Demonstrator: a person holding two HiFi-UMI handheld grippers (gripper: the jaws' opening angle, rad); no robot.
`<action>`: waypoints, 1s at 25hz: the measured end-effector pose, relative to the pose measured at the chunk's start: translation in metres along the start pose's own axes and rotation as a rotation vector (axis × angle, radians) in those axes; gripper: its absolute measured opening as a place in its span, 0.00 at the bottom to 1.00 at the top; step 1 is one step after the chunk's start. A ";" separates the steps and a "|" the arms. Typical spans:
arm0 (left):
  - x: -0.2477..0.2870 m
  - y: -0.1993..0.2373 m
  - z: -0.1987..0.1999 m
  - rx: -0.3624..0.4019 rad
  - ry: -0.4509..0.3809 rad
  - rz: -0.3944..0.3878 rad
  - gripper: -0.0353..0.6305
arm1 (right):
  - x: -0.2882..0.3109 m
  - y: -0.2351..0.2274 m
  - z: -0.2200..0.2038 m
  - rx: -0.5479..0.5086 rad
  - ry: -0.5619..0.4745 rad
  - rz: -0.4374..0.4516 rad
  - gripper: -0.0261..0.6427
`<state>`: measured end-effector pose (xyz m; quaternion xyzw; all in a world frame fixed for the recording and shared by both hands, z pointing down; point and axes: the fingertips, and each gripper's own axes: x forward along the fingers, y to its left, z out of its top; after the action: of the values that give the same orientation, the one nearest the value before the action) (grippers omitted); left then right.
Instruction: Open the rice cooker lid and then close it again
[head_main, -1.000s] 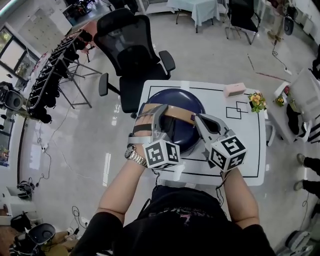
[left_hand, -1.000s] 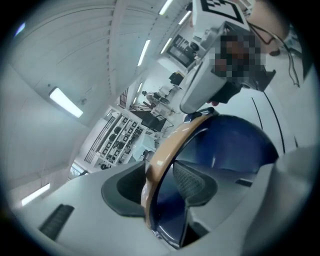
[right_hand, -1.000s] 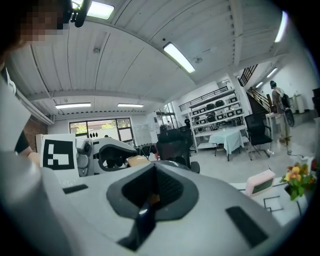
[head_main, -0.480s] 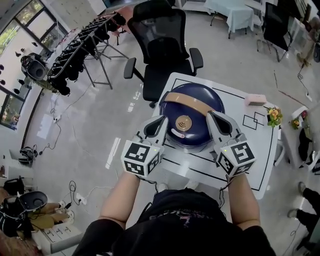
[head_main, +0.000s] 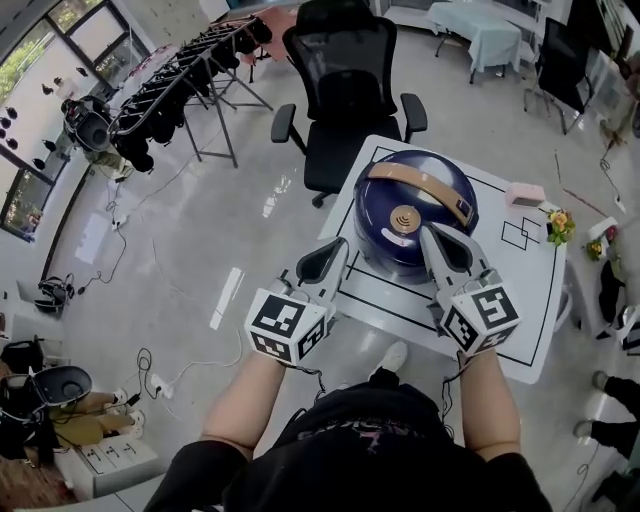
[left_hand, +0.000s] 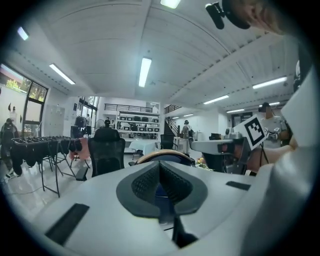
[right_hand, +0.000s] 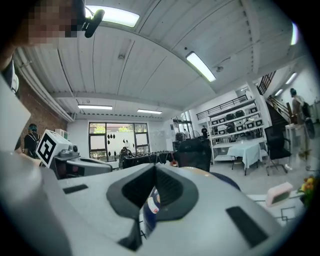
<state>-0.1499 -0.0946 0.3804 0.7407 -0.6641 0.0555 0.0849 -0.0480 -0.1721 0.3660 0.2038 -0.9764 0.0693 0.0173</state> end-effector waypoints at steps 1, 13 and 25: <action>-0.009 -0.001 -0.002 0.001 -0.001 -0.005 0.06 | -0.003 0.009 -0.001 -0.003 0.000 -0.003 0.04; -0.105 -0.037 -0.032 0.083 0.022 -0.093 0.06 | -0.062 0.104 -0.029 0.002 0.014 -0.076 0.04; -0.128 -0.104 -0.046 0.084 0.036 -0.241 0.06 | -0.143 0.117 -0.036 -0.008 0.025 -0.215 0.04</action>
<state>-0.0597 0.0501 0.3954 0.8168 -0.5659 0.0858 0.0719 0.0366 -0.0040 0.3779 0.3066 -0.9488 0.0657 0.0377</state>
